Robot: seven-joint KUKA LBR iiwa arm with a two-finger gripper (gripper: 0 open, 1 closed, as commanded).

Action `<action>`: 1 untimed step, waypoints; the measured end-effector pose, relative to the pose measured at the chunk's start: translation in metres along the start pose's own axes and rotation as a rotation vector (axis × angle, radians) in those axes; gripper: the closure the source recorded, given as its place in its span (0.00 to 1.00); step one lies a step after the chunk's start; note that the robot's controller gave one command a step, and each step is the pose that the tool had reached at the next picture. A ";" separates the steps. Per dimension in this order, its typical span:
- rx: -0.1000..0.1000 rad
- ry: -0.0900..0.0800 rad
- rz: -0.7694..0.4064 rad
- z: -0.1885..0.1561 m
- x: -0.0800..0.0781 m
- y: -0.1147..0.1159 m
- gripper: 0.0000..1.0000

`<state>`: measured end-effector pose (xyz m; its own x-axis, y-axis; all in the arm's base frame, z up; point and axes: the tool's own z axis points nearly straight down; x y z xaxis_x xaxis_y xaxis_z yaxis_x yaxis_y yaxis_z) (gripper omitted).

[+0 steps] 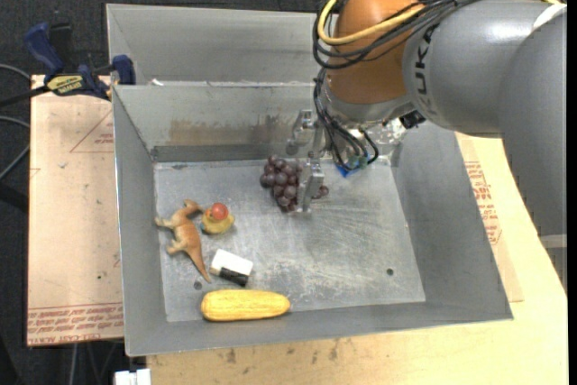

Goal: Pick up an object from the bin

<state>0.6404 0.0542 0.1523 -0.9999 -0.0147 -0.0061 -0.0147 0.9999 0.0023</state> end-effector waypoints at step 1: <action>0.001 0.000 0.193 0.073 0.001 -0.010 0.00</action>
Offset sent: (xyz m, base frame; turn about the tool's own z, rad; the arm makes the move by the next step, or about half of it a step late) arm -0.0106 -0.0202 -0.0823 0.1976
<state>0.6400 0.0439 0.0796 -0.9841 0.1776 -0.0054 0.1776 0.9841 0.0027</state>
